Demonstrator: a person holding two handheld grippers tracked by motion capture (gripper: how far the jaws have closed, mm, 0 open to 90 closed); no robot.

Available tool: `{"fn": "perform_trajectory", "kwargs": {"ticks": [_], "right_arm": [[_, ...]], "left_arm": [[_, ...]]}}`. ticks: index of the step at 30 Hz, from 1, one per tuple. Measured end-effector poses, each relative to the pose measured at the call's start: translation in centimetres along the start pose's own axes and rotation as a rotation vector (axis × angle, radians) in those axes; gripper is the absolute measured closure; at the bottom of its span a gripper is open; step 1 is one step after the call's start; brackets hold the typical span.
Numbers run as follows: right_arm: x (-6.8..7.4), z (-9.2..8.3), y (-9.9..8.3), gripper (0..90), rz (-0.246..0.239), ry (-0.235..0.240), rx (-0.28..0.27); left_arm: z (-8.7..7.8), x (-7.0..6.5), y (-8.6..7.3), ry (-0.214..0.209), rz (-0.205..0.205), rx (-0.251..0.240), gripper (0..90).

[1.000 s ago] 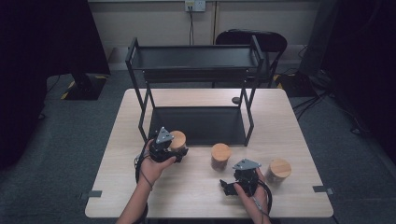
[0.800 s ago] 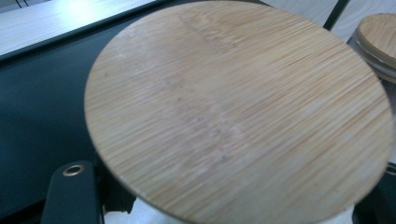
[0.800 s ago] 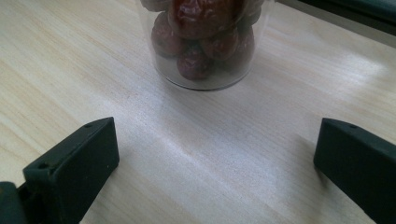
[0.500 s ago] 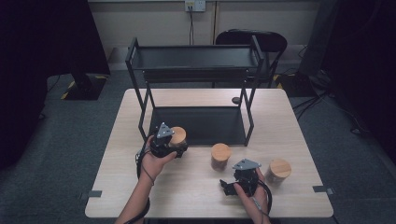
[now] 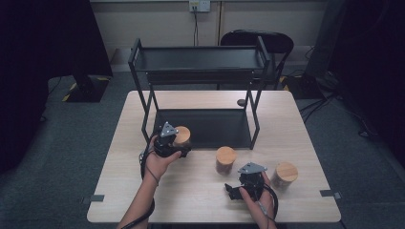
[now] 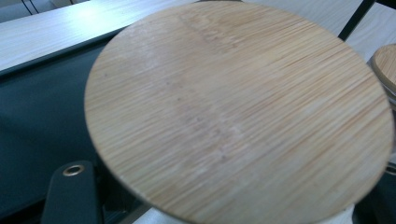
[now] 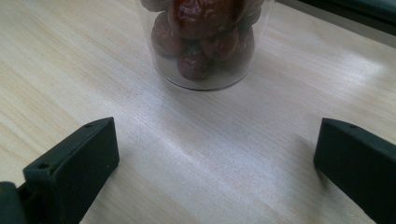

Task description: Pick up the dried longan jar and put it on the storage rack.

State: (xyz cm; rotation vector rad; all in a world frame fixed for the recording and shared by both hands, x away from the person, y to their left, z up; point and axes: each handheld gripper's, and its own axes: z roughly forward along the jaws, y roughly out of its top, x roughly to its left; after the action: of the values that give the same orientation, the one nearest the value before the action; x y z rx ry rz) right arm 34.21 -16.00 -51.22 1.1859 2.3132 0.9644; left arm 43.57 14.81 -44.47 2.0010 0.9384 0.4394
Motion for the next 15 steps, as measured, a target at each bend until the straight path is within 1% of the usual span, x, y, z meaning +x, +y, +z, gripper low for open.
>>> {"fn": "perform_trajectory", "kwargs": {"ticks": [10,15], "right_arm": [[0.0,0.0,0.0,0.0,0.0,0.0,0.0],[0.0,0.0,0.0,0.0,0.0,0.0,0.0]], "left_arm": [[0.51,0.37,0.47,0.019,0.004,0.009,25.8],[0.76,0.63,0.73,0.032,-0.005,0.009,25.8]]}}
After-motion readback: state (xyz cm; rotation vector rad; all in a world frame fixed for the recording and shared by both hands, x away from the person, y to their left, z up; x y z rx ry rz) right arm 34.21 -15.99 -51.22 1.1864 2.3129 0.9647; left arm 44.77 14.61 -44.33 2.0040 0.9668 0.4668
